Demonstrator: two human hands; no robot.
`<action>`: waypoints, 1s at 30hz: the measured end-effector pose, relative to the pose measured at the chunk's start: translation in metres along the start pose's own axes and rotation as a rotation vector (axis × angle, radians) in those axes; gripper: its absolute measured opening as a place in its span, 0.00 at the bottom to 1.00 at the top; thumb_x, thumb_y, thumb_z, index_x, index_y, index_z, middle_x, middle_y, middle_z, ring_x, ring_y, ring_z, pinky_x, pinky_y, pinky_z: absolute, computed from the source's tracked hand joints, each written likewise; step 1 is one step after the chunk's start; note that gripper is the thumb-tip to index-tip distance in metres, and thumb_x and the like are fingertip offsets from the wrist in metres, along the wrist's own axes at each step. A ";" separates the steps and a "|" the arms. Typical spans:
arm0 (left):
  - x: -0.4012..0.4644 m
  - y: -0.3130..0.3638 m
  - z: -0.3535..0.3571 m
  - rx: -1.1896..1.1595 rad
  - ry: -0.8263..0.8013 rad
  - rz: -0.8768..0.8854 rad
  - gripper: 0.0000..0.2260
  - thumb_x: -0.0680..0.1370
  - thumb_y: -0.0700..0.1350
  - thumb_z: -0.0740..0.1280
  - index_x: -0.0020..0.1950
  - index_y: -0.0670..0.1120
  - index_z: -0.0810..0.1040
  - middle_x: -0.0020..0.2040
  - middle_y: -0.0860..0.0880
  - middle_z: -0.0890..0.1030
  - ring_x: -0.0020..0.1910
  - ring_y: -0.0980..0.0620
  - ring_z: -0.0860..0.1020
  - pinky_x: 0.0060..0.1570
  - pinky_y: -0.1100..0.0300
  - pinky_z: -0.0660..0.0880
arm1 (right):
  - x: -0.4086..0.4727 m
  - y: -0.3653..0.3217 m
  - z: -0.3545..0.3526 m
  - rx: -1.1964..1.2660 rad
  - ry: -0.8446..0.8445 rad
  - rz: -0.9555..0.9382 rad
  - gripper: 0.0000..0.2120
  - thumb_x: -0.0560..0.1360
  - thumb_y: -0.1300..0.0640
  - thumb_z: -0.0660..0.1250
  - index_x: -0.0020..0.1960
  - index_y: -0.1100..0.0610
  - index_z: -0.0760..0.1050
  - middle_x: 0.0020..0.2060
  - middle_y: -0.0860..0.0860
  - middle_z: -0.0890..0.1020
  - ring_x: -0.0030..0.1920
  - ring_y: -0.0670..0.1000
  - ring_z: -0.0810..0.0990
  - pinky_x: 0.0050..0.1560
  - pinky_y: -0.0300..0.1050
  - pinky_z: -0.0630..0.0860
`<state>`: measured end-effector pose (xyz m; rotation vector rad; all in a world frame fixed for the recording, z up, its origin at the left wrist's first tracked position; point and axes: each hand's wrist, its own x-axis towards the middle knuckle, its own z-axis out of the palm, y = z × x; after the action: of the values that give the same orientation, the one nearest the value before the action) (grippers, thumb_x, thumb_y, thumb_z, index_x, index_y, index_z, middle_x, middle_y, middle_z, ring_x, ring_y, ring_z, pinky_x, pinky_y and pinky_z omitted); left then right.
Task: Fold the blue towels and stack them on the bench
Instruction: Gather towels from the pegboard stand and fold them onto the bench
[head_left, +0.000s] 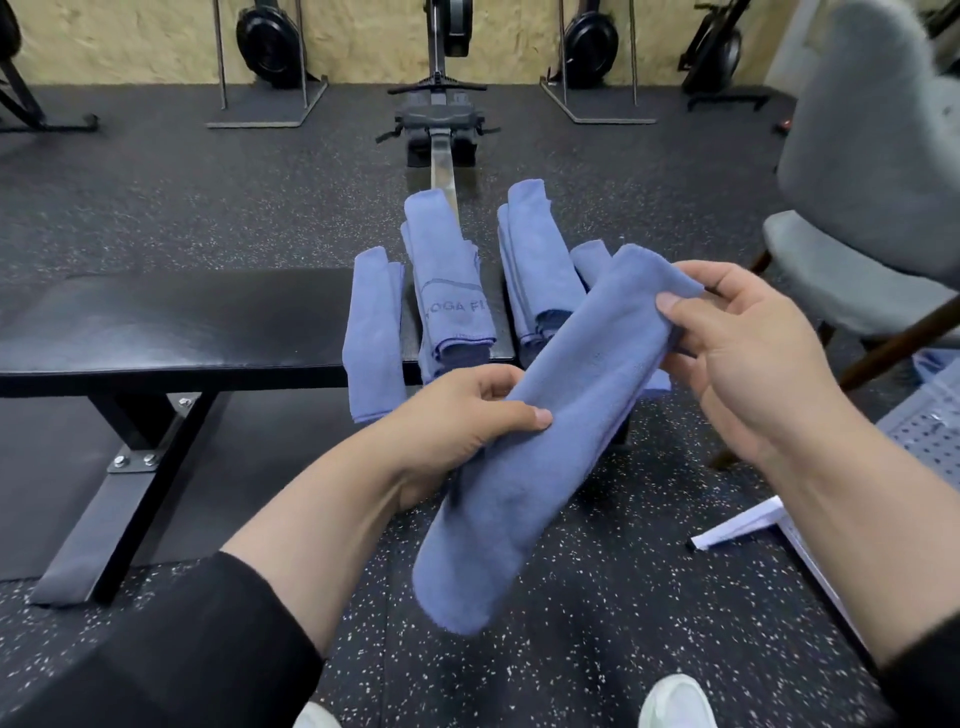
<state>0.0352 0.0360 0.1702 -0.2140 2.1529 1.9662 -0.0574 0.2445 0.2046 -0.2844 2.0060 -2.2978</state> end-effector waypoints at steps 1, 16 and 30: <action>-0.001 0.001 0.007 -0.041 -0.010 -0.026 0.10 0.78 0.42 0.71 0.58 0.41 0.82 0.54 0.43 0.86 0.51 0.47 0.84 0.53 0.55 0.78 | 0.000 0.001 -0.002 -0.012 -0.002 0.006 0.09 0.80 0.66 0.66 0.53 0.54 0.79 0.44 0.52 0.84 0.44 0.49 0.82 0.44 0.46 0.81; 0.019 0.044 0.114 -0.797 0.180 -0.271 0.14 0.81 0.42 0.62 0.66 0.50 0.70 0.38 0.44 0.81 0.29 0.49 0.81 0.28 0.57 0.76 | -0.082 -0.016 -0.039 -1.221 -0.289 -0.185 0.22 0.76 0.46 0.71 0.65 0.54 0.73 0.65 0.50 0.73 0.65 0.53 0.73 0.64 0.48 0.69; -0.006 0.107 0.312 -0.849 -0.104 -0.262 0.12 0.84 0.42 0.58 0.63 0.34 0.72 0.70 0.36 0.75 0.70 0.41 0.73 0.64 0.51 0.70 | -0.144 -0.047 -0.211 -1.076 0.233 -0.086 0.29 0.77 0.58 0.67 0.77 0.54 0.66 0.73 0.51 0.73 0.71 0.53 0.72 0.68 0.46 0.67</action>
<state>0.0338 0.3564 0.2487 -0.4762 1.0434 2.5107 0.0463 0.4827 0.2120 -0.1442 3.1983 -1.0729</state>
